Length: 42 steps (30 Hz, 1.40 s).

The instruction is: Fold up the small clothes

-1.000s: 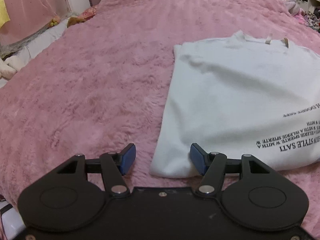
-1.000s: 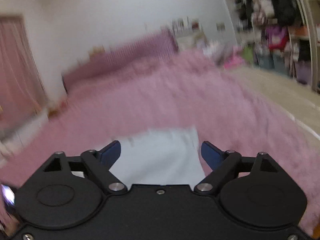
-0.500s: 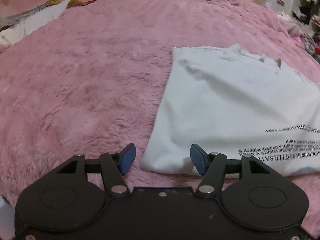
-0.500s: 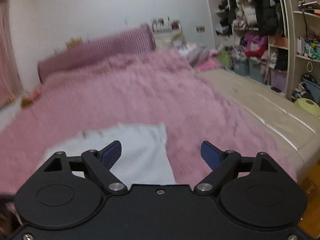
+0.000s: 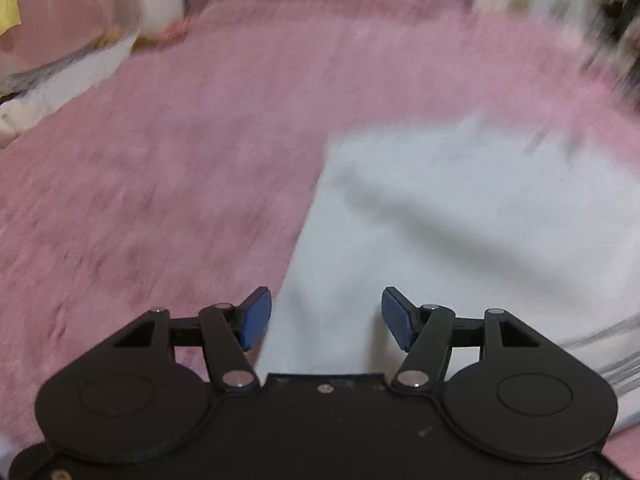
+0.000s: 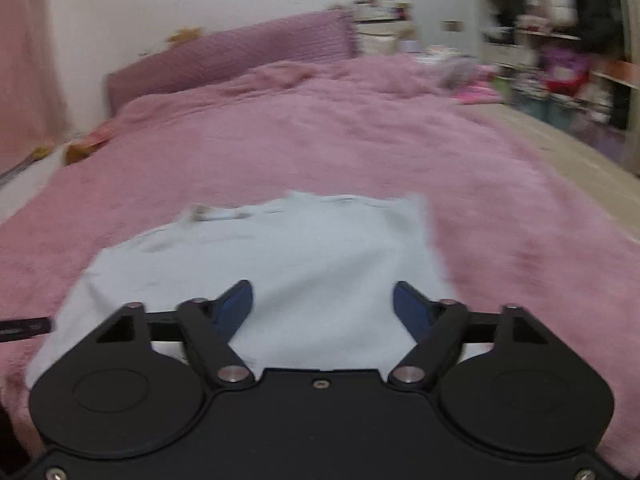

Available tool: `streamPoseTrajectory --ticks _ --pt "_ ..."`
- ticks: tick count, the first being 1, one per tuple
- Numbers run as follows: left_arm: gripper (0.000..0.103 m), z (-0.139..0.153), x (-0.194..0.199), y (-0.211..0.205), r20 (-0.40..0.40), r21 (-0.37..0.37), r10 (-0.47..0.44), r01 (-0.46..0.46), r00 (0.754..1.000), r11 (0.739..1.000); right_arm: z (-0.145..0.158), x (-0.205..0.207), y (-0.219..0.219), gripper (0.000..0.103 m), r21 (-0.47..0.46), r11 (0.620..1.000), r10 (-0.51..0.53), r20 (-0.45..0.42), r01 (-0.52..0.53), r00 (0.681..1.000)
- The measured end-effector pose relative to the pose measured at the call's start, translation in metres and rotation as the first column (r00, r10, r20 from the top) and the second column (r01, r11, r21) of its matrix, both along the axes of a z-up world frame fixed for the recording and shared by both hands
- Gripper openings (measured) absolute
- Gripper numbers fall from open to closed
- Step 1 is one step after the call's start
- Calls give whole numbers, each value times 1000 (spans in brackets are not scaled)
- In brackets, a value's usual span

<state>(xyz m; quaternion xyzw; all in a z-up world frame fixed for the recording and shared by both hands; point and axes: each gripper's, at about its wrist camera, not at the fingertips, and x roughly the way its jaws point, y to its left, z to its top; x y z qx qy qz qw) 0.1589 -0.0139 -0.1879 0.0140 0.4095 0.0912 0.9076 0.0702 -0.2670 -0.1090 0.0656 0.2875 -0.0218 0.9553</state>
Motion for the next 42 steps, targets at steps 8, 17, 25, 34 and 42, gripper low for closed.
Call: streamPoseTrajectory --ticks 8,17,25,34,42 --pt "70 -9 -10 23 16 -92 32 -31 999 995 -60 10 -29 19 30 993 -106 -207 114 973" --pt "68 27 -39 16 63 -68 -5 10 998 998 -33 -3 -12 41 -73 991 -124 -201 111 972" --pt "72 -13 -38 14 -104 0 -30 31 994 1000 -45 -18 -36 39 -160 975 -193 -254 155 948" --pt "70 12 -56 14 -103 55 -20 26 994 998 -33 -46 -36 35 -150 978 -179 -219 148 959" --pt "70 37 -33 -22 33 78 -77 74 996 994 -8 -25 -3 46 -92 994 -63 -82 56 995"
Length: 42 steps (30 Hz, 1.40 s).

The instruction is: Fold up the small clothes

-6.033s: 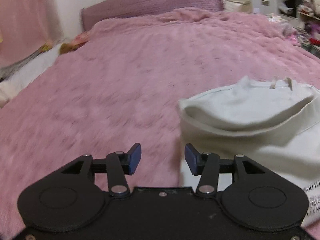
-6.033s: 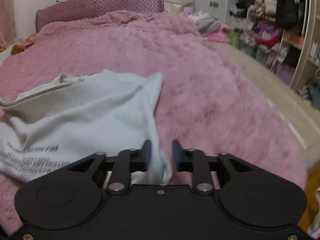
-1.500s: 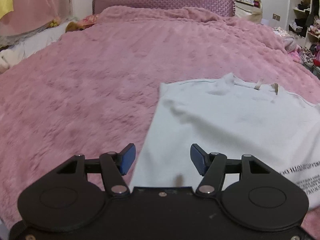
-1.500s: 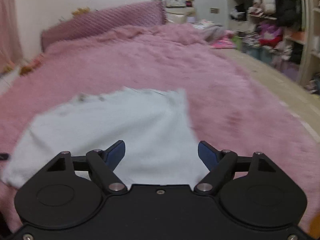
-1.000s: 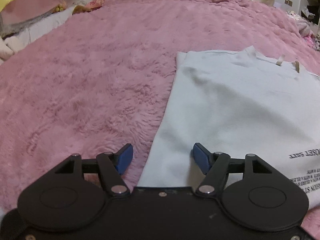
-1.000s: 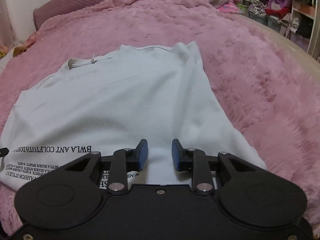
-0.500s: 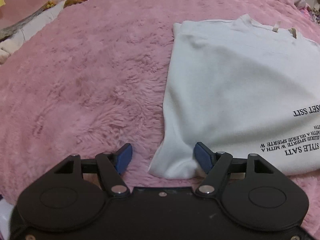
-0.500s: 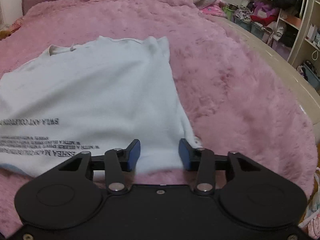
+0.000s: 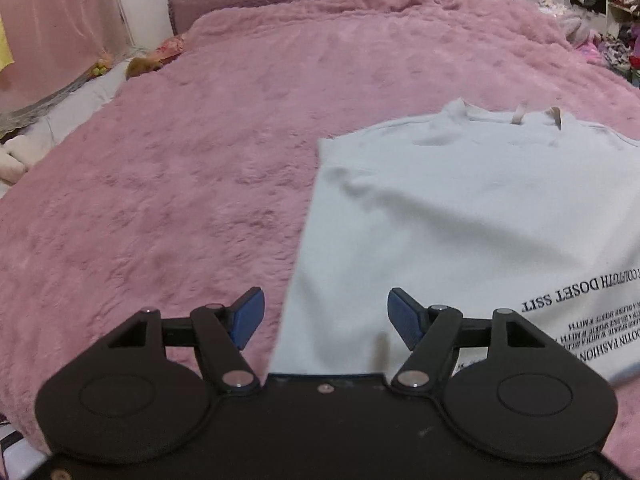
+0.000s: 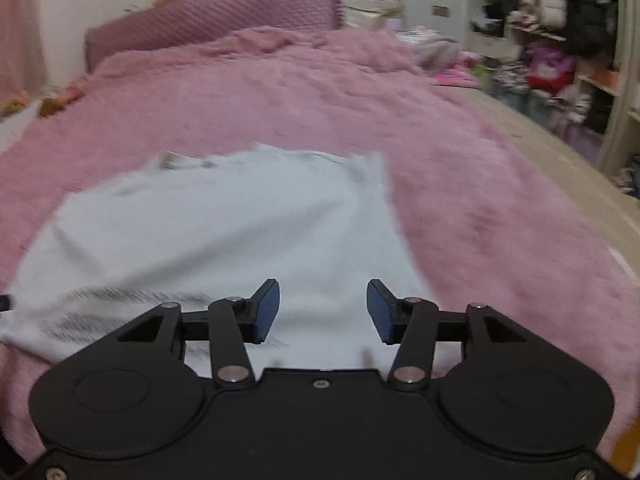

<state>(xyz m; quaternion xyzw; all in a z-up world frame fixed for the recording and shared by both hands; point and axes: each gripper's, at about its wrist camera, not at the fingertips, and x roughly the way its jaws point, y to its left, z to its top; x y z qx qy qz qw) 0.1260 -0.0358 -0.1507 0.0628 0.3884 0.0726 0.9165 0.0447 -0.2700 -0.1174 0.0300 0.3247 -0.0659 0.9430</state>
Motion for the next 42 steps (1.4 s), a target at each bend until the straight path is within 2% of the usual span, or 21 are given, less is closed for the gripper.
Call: streamPoseTrajectory --ticks 4,6,8,9,10,14,17,20,23,24,27,29,33,36,38,40,41,42 --pt "72 -27 6 3 -76 8 21 -20 997 1000 -8 31 35 46 46 992 114 25 -116 993" --pt "73 -34 5 13 -79 -42 32 -36 996 998 -19 39 49 46 105 979 173 32 -176 984" --pt "74 -31 5 20 -87 -87 47 -55 995 995 -41 51 57 46 118 977 186 -61 -178 981" --pt "74 -29 6 21 -91 -94 53 -61 994 994 -55 55 59 46 94 981 178 -114 -168 977" --pt "73 -27 6 20 -91 -95 59 -67 994 993 -63 55 61 46 78 982 181 -131 -171 975" --pt "71 -5 2 6 -50 -56 40 -43 998 998 -58 52 61 46 81 982 181 -140 -171 974" --pt "71 15 -3 -11 19 -79 -4 6 1000 997 -50 50 59 47 93 980 186 -139 -174 973" --pt "71 21 -1 -32 48 -99 -39 43 998 994 -41 37 56 49 101 981 174 -112 -163 978" --pt "71 15 8 -63 47 -88 -70 74 996 993 -34 31 57 51 99 984 159 -102 -149 982" --pt "71 9 11 -74 26 -63 -75 77 997 995 -33 29 56 51 91 986 152 -100 -143 983" --pt "71 -21 26 -105 -85 74 -77 83 993 994 -31 22 49 52 71 992 116 -106 -109 988" --pt "72 -45 28 -113 -115 112 -78 90 990 990 -31 17 40 52 50 996 83 -110 -78 990" --pt "71 -43 27 -111 -113 86 -72 82 991 993 -33 5 7 54 9 999 -41 -117 43 992" --pt "71 -25 23 -100 -111 47 -65 71 992 996 -32 -3 -19 54 82 993 -72 -102 81 992" --pt "71 -12 17 -90 -66 40 -28 31 997 999 -27 -7 -28 54 116 988 -90 -83 99 992" --pt "71 -4 11 -78 -22 14 -4 5 1000 1000 -20 -10 -32 54 89 988 -122 -59 127 991" --pt "71 -8 13 -75 -40 19 2 -1 999 1000 -17 -11 -32 54 69 988 -134 -49 138 990" --pt "72 -18 20 -73 -99 43 2 2 995 999 -14 -12 -34 54 51 988 -146 -42 148 988"
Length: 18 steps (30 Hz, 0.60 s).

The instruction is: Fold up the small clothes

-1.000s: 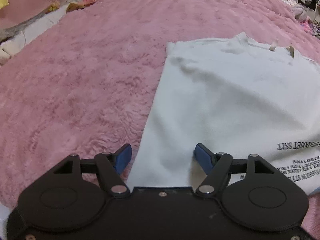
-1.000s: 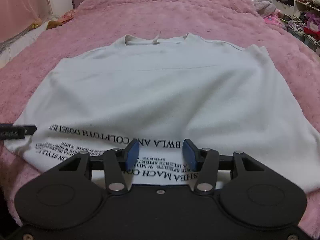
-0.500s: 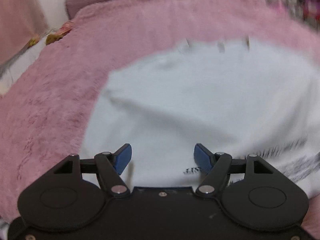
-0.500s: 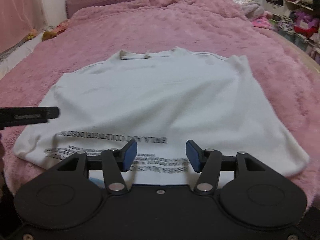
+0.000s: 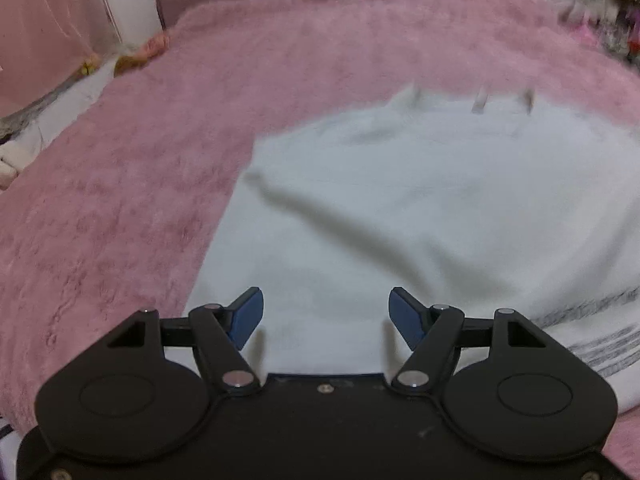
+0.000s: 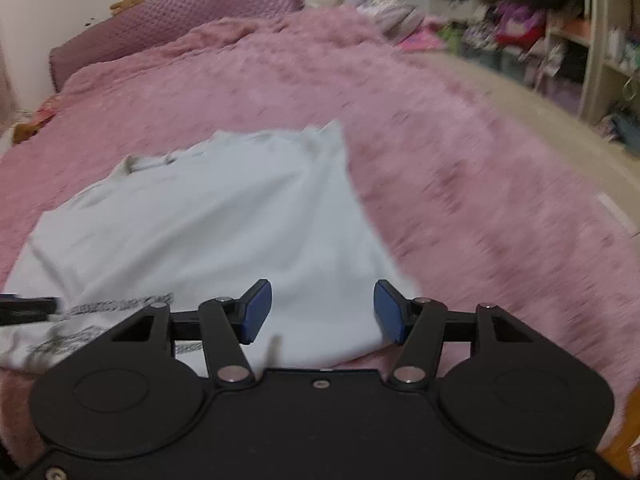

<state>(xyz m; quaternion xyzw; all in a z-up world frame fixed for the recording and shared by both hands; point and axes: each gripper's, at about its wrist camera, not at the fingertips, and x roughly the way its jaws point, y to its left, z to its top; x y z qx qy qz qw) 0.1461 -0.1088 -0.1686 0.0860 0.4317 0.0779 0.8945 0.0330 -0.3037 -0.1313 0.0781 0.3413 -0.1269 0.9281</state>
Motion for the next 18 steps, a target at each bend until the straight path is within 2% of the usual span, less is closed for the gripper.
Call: streamPoseTrajectory --ticks 1,3,6,8,12,15,18 --pt "74 -17 6 1 -65 25 -21 23 998 999 0 0 -2 54 -3 1000 -1 -5 1 1000" --pt "77 -29 3 1 -27 39 -45 46 999 998 -10 6 -8 55 -1 1000 -3 -55 3 998" --pt "76 -19 -10 -7 22 76 -55 53 998 996 -28 12 -4 54 -66 998 14 -94 -20 996" --pt "75 -8 -15 -14 33 100 -68 64 997 993 -24 9 7 55 -134 990 29 -93 -41 995" --pt "75 6 -17 -16 60 76 -84 80 995 994 -3 2 9 55 -133 991 25 -58 -33 998" --pt "77 -19 -9 -11 -32 67 -83 84 996 994 7 -4 5 58 -163 986 -18 -30 13 999" --pt "77 -18 -15 -1 18 19 -84 84 996 996 -3 -3 -12 68 -176 982 -81 -83 65 993"
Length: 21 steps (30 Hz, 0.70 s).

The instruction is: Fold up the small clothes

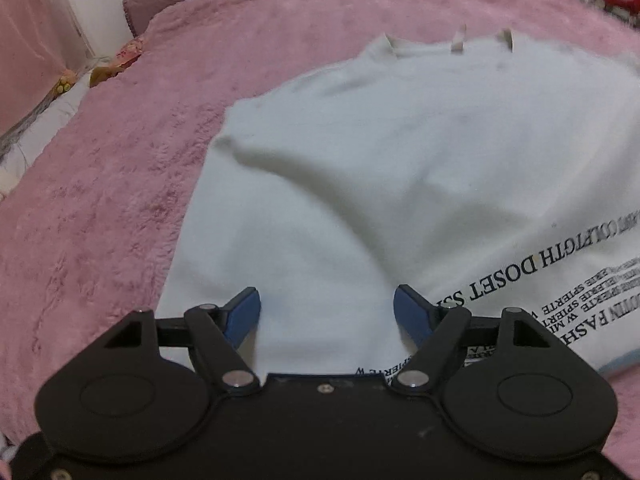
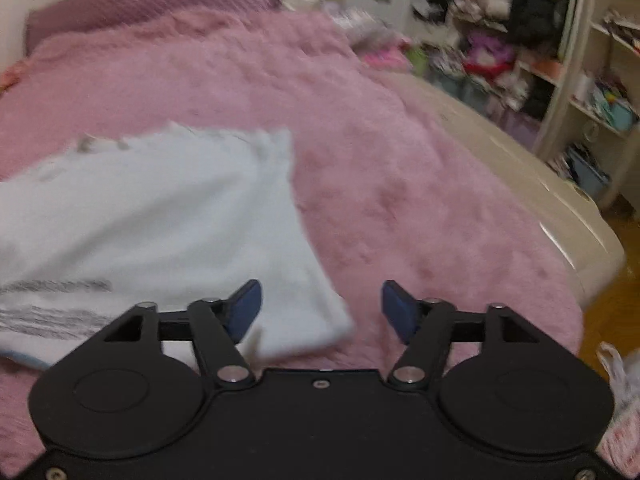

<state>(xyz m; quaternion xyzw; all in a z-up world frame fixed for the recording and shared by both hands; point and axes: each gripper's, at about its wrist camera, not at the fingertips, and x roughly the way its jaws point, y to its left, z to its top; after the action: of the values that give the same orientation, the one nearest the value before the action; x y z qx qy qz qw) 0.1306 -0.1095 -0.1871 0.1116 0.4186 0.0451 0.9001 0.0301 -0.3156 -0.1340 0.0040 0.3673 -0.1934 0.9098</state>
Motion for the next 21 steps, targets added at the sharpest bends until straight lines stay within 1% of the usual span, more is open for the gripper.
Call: streamPoseTrajectory --ticks 1,2,3,5,8,11,13,15,17,19,20,21 --pt "76 5 -2 3 5 -20 9 -9 1000 1000 -10 2 -8 68 23 1000 -18 -34 19 999" --pt "75 11 -3 8 6 -36 20 -20 1000 999 -17 -1 -16 68 62 998 -31 -41 33 999" --pt "75 16 -5 11 13 -41 28 -28 1000 999 -19 -7 -22 68 109 993 -46 -9 47 999" --pt "75 27 -8 16 43 -41 32 -30 999 999 -13 -18 -31 68 195 977 -88 27 81 996" --pt "75 41 -14 22 66 -42 40 -38 997 998 -7 -33 -39 68 341 933 -142 57 114 988" --pt "75 49 -18 36 84 -41 44 -41 995 998 -18 -40 -40 68 442 888 -173 64 128 983" --pt "75 54 -21 47 91 -37 59 -55 994 998 -21 -38 -35 68 458 879 -182 75 128 980" --pt "75 58 -24 57 97 -42 78 -74 992 996 -17 -35 -32 68 470 873 -200 99 131 975" --pt "75 63 -25 71 108 -47 103 -99 989 994 -12 -33 -26 67 470 875 -197 121 119 973" --pt "75 69 -27 80 117 -44 127 -122 985 991 -7 -31 -22 64 462 880 -189 129 110 973" --pt "75 73 -27 87 123 -45 141 -136 982 990 -3 -32 -21 58 469 877 -190 132 108 973" --pt "75 77 -28 92 127 -45 149 -145 981 988 1 -33 -18 57 488 869 -182 154 85 971"
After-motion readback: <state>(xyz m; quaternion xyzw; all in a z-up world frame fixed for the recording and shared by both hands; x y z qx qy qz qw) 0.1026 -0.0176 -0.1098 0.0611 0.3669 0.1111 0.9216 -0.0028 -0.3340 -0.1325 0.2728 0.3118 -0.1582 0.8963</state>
